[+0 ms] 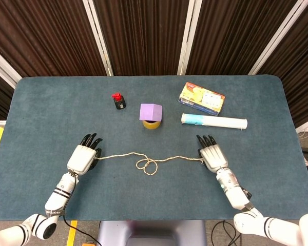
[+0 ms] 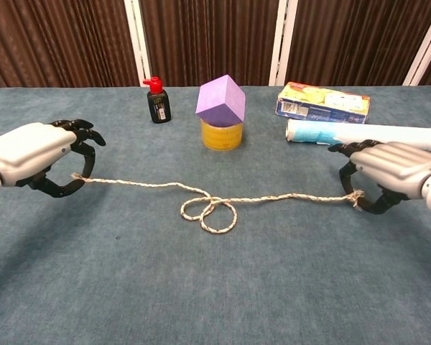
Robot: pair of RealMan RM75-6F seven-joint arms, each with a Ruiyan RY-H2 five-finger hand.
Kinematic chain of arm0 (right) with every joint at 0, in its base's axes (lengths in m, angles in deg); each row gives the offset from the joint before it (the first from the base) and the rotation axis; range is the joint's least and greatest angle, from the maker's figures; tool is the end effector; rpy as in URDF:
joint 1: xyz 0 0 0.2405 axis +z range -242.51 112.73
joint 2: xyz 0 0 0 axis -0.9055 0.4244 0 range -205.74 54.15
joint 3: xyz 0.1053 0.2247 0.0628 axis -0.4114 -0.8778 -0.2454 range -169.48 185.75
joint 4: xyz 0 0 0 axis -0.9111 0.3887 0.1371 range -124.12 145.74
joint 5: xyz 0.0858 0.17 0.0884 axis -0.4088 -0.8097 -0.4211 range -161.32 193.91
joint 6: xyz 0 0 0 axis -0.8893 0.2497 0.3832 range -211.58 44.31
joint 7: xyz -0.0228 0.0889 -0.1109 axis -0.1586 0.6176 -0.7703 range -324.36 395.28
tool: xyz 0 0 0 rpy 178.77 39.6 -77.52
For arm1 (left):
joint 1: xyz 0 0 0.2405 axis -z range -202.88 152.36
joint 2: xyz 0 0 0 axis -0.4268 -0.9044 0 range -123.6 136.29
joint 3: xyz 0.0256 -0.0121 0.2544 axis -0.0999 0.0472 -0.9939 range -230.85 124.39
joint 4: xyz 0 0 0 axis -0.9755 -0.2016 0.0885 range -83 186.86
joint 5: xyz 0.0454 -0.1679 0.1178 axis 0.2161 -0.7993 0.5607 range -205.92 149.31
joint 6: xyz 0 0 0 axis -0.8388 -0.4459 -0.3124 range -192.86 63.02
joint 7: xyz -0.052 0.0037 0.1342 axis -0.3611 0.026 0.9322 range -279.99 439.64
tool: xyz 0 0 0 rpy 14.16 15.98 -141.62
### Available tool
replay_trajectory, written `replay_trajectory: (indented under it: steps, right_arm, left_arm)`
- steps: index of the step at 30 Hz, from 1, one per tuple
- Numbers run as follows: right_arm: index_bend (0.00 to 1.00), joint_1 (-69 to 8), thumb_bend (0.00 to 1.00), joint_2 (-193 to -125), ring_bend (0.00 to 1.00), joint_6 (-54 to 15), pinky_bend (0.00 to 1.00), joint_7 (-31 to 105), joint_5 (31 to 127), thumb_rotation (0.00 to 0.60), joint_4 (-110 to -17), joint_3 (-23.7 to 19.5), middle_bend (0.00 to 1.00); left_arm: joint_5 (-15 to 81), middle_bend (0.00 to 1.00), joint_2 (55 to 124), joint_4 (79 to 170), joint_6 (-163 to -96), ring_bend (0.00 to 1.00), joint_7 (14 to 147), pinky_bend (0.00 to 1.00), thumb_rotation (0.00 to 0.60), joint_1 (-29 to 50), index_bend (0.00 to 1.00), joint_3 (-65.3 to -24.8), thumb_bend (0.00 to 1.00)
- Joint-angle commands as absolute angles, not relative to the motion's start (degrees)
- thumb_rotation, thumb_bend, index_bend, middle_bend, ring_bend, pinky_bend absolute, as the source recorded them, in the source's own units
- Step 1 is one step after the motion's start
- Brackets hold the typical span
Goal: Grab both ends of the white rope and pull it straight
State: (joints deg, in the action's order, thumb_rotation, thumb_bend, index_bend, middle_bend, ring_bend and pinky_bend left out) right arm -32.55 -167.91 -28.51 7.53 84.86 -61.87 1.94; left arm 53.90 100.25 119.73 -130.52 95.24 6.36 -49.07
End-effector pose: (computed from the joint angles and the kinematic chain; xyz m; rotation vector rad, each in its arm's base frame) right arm -0.2427 -0.3169 -0.0263 1.8607 -0.7840 0.5979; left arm -0.2273 0.3128 -0.0172 -1.8390 -0.6680 -0.8631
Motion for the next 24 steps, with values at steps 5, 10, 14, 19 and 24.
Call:
replay_trajectory:
  steps: [5,10,14,19,24]
  right_arm:
    - [0.77,-34.72,0.60,-162.90,0.00,-24.87,0.00,11.16,85.61,0.600,-66.08,1.33,0.10]
    - [0.77,-36.39,0.60,-159.55,0.00,-23.32,0.00,12.98,85.32,0.600,-67.21,1.43,0.10]
    - [0.77,-37.56,0.60,-157.52,0.00,-22.74,0.00,14.08,85.33,0.600,-67.15,2.01,0.10]
    - [0.77,-38.79,0.60,-155.49,0.00,-22.39,0.00,15.53,85.18,0.600,-66.54,2.50,0.10]
    - [0.77,-39.69,0.60,-154.54,0.00,-22.41,0.00,17.28,84.47,0.600,-65.11,2.40,0.10]
  left_arm:
    - [54.43,0.17,98.85,121.38,-132.00,0.03,95.58,0.12,0.600,5.51,0.63,-49.40,0.49]
    - [54.60,0.17,97.68,121.79,-133.06,0.03,96.03,0.12,0.600,4.40,0.63,-50.01,0.49]
    - [54.47,0.17,96.32,121.55,-134.22,0.03,96.09,0.12,0.600,3.38,0.63,-50.10,0.49]
    - [53.64,0.17,93.89,121.85,-135.98,0.03,95.10,0.12,0.600,1.65,0.63,-49.74,0.49]
    - [53.56,0.17,91.71,121.83,-137.57,0.03,93.41,0.12,0.600,-0.26,0.63,-50.18,0.49]
